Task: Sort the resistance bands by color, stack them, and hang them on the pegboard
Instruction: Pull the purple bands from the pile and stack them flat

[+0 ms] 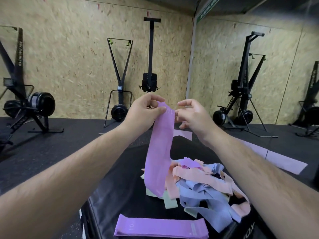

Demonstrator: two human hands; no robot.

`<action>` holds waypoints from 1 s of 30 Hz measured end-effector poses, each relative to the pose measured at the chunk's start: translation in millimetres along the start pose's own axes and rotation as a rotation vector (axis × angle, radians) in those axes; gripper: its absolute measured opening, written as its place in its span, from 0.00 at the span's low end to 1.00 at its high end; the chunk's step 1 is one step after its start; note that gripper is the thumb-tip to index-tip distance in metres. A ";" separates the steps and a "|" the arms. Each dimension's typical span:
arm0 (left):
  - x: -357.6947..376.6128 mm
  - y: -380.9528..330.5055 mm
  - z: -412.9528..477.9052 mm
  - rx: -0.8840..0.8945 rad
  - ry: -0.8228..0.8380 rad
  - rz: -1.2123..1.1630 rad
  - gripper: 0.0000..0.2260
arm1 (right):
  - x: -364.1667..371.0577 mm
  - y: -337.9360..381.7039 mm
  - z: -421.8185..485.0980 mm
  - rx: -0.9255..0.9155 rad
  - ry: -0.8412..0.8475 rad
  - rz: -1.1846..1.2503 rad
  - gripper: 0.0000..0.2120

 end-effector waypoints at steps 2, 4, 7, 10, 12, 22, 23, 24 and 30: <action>-3.1 -0.5 0.9 -0.003 -0.034 -0.009 0.07 | 1.7 -1.3 -3.8 0.002 0.049 -0.013 0.20; -6.1 -1.5 -0.1 -0.012 -0.050 -0.023 0.06 | 4.4 -4.0 -7.7 -0.016 0.059 -0.057 0.17; -8.3 -2.0 -4.5 -0.054 -0.043 0.005 0.07 | 10.5 -7.4 -11.4 -0.045 0.053 -0.108 0.14; -10.1 3.3 -7.7 -0.125 -0.026 0.074 0.16 | 13.5 -7.5 -10.8 -0.043 0.030 -0.111 0.12; -12.5 6.6 -11.0 -0.159 0.009 0.166 0.23 | 12.3 -7.3 -8.4 -0.032 0.018 -0.094 0.11; -3.9 9.9 -15.4 -0.067 0.019 0.230 0.05 | 2.3 -19.2 -5.1 0.017 0.029 -0.080 0.05; -3.0 10.1 -14.4 -0.056 0.019 0.220 0.04 | 1.2 -20.5 -5.6 0.024 0.037 -0.075 0.05; -2.0 9.6 -13.5 -0.043 0.020 0.217 0.04 | 0.5 -21.2 -6.4 0.030 0.053 -0.075 0.05; -0.2 4.0 -10.8 0.019 0.032 0.264 0.04 | 2.5 -24.2 -8.1 -0.033 0.122 -0.187 0.04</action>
Point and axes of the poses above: each hand's wrist, its own z-axis towards the middle knuckle, its own x-axis out of the palm, y = z × x, the point moved 1 cm from there along z, towards the middle knuckle, and after that the axes turned 9 degrees about -x, right-handed, at the moved point
